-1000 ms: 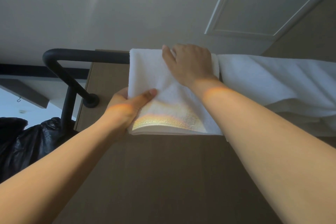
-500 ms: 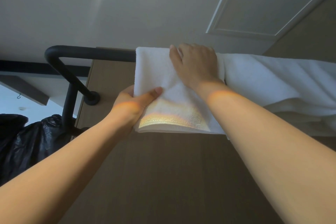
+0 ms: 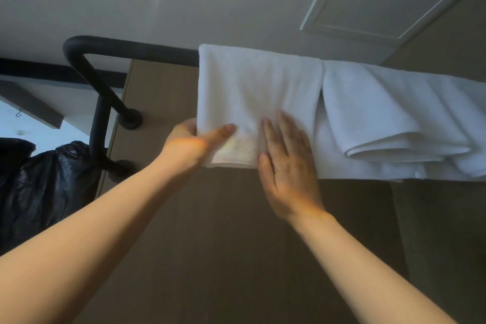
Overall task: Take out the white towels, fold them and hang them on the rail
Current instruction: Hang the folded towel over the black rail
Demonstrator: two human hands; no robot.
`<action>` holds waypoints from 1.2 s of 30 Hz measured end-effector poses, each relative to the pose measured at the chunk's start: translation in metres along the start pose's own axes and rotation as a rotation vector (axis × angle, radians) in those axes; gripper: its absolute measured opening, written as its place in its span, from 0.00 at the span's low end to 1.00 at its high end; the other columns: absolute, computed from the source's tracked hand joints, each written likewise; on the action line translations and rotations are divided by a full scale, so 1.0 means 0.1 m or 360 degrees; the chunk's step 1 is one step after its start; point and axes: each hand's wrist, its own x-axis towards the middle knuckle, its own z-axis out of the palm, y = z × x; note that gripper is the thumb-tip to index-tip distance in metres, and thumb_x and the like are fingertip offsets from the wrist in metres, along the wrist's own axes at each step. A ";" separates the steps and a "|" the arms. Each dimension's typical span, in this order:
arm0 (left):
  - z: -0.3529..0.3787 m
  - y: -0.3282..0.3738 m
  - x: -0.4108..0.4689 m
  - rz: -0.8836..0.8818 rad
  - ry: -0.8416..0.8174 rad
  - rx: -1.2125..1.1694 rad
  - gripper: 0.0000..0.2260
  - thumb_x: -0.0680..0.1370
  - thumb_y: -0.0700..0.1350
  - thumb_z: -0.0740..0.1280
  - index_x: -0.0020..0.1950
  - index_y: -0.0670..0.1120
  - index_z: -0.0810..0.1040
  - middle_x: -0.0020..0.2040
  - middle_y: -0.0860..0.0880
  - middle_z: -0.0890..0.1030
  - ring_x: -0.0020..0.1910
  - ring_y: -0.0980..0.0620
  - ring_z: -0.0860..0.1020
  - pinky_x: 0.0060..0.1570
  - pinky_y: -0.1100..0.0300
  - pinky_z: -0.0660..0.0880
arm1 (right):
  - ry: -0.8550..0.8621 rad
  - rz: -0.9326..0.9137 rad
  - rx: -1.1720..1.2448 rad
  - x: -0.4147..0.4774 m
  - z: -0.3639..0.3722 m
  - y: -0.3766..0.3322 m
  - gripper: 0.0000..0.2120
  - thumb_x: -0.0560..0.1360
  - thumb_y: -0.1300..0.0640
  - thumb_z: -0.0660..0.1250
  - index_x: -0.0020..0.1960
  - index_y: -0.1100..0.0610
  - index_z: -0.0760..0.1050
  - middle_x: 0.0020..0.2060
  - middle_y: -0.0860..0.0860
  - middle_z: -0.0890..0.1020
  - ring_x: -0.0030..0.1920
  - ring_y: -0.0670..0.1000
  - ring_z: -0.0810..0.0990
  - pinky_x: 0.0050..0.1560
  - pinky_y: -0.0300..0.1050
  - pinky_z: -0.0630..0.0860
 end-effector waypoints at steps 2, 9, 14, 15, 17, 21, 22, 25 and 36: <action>-0.03 -0.10 -0.07 -0.0004 -0.0025 0.0110 0.14 0.71 0.50 0.76 0.53 0.45 0.82 0.48 0.47 0.86 0.47 0.49 0.84 0.51 0.53 0.80 | -0.0088 0.0057 0.0052 -0.16 0.00 -0.02 0.28 0.80 0.48 0.50 0.78 0.55 0.57 0.78 0.56 0.56 0.79 0.53 0.51 0.78 0.53 0.50; -0.06 -0.64 -0.39 -0.0060 0.0038 0.0383 0.09 0.69 0.42 0.76 0.47 0.44 0.81 0.41 0.45 0.85 0.39 0.50 0.82 0.47 0.51 0.80 | -0.0435 0.0273 0.0171 -0.72 -0.13 -0.11 0.25 0.81 0.49 0.59 0.77 0.52 0.62 0.79 0.50 0.54 0.78 0.50 0.54 0.75 0.48 0.57; 0.03 -1.22 -1.08 -0.0104 -0.0232 0.0879 0.06 0.69 0.42 0.76 0.40 0.49 0.80 0.36 0.52 0.84 0.36 0.58 0.81 0.37 0.65 0.76 | -0.0692 0.0424 0.0238 -1.32 -0.28 -0.18 0.18 0.79 0.49 0.61 0.68 0.52 0.73 0.71 0.49 0.70 0.65 0.49 0.74 0.63 0.46 0.70; 0.03 -1.34 -1.27 -0.0098 -0.0313 0.0987 0.06 0.69 0.43 0.76 0.39 0.50 0.79 0.35 0.53 0.83 0.35 0.59 0.80 0.36 0.66 0.74 | -0.0842 0.0456 0.0219 -1.48 -0.30 -0.17 0.18 0.79 0.48 0.61 0.68 0.50 0.72 0.71 0.48 0.70 0.59 0.49 0.77 0.60 0.45 0.71; 0.03 -1.56 -1.66 -0.0099 -0.0528 0.1238 0.05 0.71 0.46 0.74 0.39 0.50 0.78 0.35 0.54 0.81 0.36 0.56 0.80 0.38 0.60 0.76 | -0.1180 0.0523 0.0206 -1.85 -0.34 -0.15 0.18 0.79 0.46 0.60 0.68 0.46 0.70 0.72 0.48 0.69 0.57 0.50 0.79 0.58 0.44 0.72; 0.05 -1.96 -2.47 -0.0295 -0.0972 0.1583 0.09 0.74 0.56 0.70 0.48 0.52 0.78 0.44 0.55 0.81 0.45 0.55 0.79 0.46 0.58 0.77 | -0.1684 0.0596 0.0237 -2.74 -0.42 -0.11 0.17 0.79 0.46 0.61 0.67 0.48 0.73 0.66 0.48 0.76 0.62 0.48 0.76 0.61 0.44 0.71; 0.07 -2.04 -2.66 -0.0350 -0.1021 0.1592 0.10 0.75 0.57 0.69 0.50 0.52 0.77 0.47 0.55 0.81 0.46 0.55 0.79 0.47 0.58 0.76 | -0.1771 0.0608 0.0254 -2.97 -0.45 -0.11 0.16 0.79 0.47 0.62 0.65 0.48 0.74 0.63 0.47 0.77 0.58 0.47 0.77 0.58 0.44 0.72; 0.09 -2.27 -3.20 -0.0454 -0.1119 0.1629 0.12 0.76 0.56 0.68 0.54 0.51 0.77 0.51 0.55 0.80 0.50 0.54 0.78 0.48 0.60 0.72 | -0.2041 0.0675 0.0264 -3.65 -0.59 -0.12 0.15 0.79 0.47 0.63 0.63 0.48 0.75 0.59 0.46 0.77 0.59 0.48 0.76 0.58 0.44 0.72; 0.23 -2.58 -4.99 -0.1280 -0.1357 0.1472 0.12 0.75 0.55 0.69 0.55 0.52 0.75 0.53 0.53 0.78 0.51 0.54 0.78 0.50 0.63 0.73 | -0.2721 0.0963 0.0433 -5.18 -1.09 -0.46 0.16 0.78 0.48 0.63 0.65 0.48 0.74 0.62 0.47 0.77 0.62 0.49 0.75 0.60 0.41 0.70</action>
